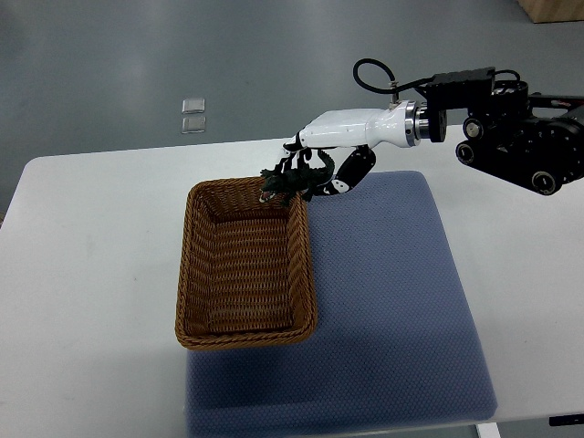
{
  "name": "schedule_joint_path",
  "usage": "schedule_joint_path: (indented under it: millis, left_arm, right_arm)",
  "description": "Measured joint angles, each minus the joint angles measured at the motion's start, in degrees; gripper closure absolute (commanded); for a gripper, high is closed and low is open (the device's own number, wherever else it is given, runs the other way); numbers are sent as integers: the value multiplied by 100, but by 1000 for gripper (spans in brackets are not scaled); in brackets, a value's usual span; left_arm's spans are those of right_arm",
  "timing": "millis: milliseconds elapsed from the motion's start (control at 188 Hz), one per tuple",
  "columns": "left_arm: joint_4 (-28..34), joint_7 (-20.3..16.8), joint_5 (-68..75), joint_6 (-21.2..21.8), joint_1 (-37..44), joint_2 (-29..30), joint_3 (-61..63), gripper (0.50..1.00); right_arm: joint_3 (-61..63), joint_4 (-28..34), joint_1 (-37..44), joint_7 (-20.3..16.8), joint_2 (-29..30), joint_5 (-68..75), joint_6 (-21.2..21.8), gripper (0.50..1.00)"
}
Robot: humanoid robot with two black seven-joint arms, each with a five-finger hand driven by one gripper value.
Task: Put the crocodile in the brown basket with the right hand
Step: 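Lift the crocodile and carry it over the wicker basket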
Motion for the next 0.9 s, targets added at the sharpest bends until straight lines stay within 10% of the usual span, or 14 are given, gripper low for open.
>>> schedule_joint_path:
  millis: [901]
  left_arm:
    - [-2, 0, 0, 0, 0, 0, -2, 500]
  right_arm:
    - [78, 657, -177, 8, 1037, -33, -336, 812]
